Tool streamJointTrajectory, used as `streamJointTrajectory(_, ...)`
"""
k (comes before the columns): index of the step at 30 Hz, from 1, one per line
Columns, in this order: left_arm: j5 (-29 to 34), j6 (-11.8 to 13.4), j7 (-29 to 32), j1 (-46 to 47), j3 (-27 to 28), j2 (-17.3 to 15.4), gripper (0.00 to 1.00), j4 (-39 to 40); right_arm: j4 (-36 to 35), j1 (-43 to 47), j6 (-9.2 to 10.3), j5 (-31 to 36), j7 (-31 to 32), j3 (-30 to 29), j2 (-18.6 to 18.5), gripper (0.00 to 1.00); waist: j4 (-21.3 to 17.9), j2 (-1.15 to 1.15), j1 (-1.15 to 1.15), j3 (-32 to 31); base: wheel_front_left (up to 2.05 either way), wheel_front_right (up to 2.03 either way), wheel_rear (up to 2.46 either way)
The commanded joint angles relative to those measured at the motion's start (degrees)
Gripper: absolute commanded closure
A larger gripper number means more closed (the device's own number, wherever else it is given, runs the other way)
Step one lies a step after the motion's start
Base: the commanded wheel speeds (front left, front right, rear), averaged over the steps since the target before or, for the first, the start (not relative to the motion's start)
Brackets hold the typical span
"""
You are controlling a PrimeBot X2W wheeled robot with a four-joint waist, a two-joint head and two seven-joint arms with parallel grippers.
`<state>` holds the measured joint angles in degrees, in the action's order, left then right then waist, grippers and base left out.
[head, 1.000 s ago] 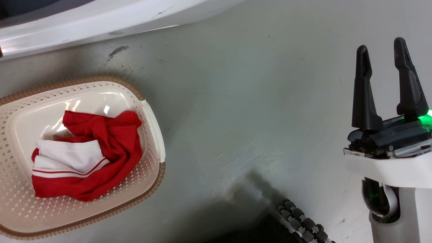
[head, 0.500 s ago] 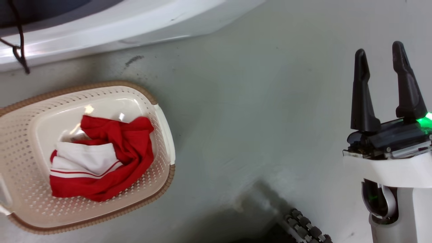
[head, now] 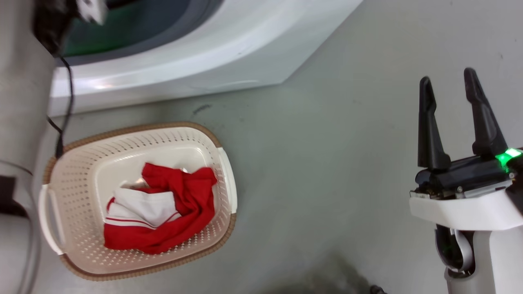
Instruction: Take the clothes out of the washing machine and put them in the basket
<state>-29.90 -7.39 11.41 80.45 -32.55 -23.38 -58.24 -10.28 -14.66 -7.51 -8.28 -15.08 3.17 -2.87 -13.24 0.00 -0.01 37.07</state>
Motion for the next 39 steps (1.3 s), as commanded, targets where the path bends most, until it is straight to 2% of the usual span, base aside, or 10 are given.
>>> streamJointTrajectory(1,-1.47,-0.02,-1.03,-2.72,-1.36,-0.08,1.00,0.76,0.37,1.10,0.04,0.44,-0.14,-0.07,-0.01,0.00,1.79,0.00,0.01,-2.87,0.00,0.00,0.00)
streamJointTrajectory(8,-6.27,-0.04,-2.10,-6.23,-5.91,-2.19,1.00,2.48,0.88,1.93,0.04,1.77,-0.14,0.82,0.00,0.00,2.58,0.00,0.01,-5.40,0.00,0.00,0.00)
streamJointTrajectory(11,-8.80,-0.05,-1.69,-4.19,-8.70,-4.19,1.00,2.85,0.49,1.48,0.04,1.71,-0.14,1.37,0.00,0.00,1.97,0.00,0.01,-5.03,0.00,0.00,0.00)
streamJointTrajectory(12,-9.09,-0.05,-1.49,-3.49,-9.19,-4.55,0.76,2.76,0.42,1.41,0.04,1.53,-0.14,1.43,0.00,0.00,1.68,0.00,0.01,-4.74,0.00,0.00,0.00)
streamJointTrajectory(13,-9.23,-0.05,-1.25,-2.83,-9.61,-4.81,0.00,2.52,0.32,1.34,0.04,1.28,-0.14,1.43,0.00,0.00,1.37,0.00,0.01,-4.40,0.00,0.00,0.00)
streamJointTrajectory(22,-11.68,-0.06,3.96,6.48,-11.29,-6.30,0.00,-1.91,-0.60,-0.70,0.04,-1.27,-0.14,1.90,0.01,0.00,-2.87,0.00,0.01,1.88,0.00,0.00,0.00)
streamJointTrajectory(29,-13.01,-0.06,12.34,14.37,-11.64,-7.39,0.00,-7.16,-1.80,-1.60,0.04,-3.98,-0.14,2.19,0.02,0.00,-6.65,0.00,0.01,7.00,0.00,0.00,0.00)
streamJointTrajectory(39,-12.17,-0.05,20.48,22.65,-13.53,-7.25,0.00,-11.29,-2.78,-2.49,0.04,-6.10,-0.13,1.66,0.02,0.00,-8.91,0.00,0.01,12.31,0.00,0.00,0.00)
